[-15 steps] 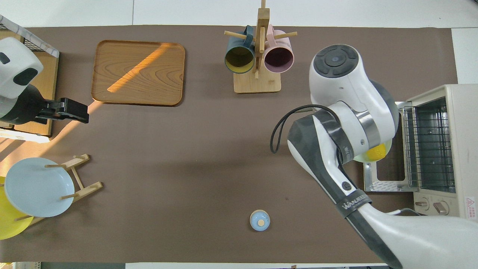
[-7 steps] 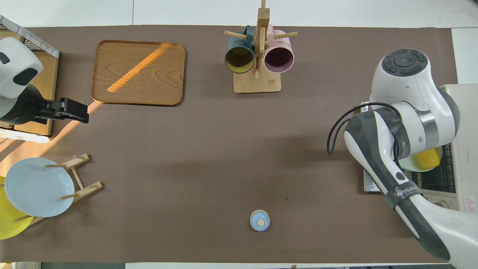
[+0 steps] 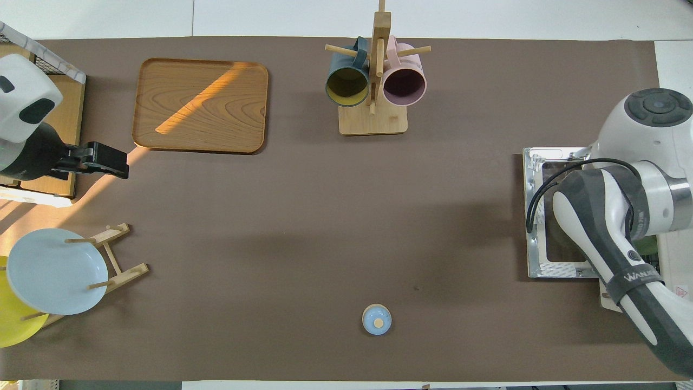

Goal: Put corn in oven
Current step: 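Insert the corn into the oven and open the right gripper, then withdraw the right gripper and push the oven door closed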

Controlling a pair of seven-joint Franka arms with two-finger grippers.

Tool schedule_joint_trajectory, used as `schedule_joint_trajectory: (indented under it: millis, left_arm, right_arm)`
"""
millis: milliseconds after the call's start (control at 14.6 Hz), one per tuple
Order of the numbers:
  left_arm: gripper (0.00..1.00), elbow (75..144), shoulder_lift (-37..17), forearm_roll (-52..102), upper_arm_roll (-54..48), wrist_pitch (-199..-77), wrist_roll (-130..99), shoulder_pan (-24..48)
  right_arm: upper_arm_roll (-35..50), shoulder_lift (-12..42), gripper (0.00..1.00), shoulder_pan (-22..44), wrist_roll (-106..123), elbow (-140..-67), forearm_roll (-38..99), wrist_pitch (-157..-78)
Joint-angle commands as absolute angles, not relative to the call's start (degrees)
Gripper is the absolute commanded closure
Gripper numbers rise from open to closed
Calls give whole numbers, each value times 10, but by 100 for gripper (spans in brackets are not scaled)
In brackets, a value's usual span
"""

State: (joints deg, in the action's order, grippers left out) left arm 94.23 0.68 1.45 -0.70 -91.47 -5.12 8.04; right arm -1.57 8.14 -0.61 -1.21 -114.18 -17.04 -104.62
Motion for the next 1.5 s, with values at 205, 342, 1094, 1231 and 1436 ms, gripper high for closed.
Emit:
schedule_joint_trajectory:
  millis: [205, 342, 1094, 1231, 1436]
  left_arm:
    - [0, 950, 16, 20, -11, -922, -44, 74]
    - [0, 950, 15, 20, -11, -922, -43, 74]
    - [0, 950, 16, 20, -11, -922, -43, 74]
    - [0, 950, 15, 20, -11, -922, -44, 74]
    - [0, 950, 16, 20, -11, -922, -43, 74]
  right_arm:
    - [-7, 67, 88, -31, 18, -1183, -178, -1091]
    - [-7, 69, 65, -32, 17, -1180, -171, -1093]
    - [17, 82, 100, 3, -26, -1137, -70, -1114]
    - [17, 82, 100, 14, -67, -1180, -62, -1172]
    - [18, 94, 100, 29, -129, -1229, -43, -1235]
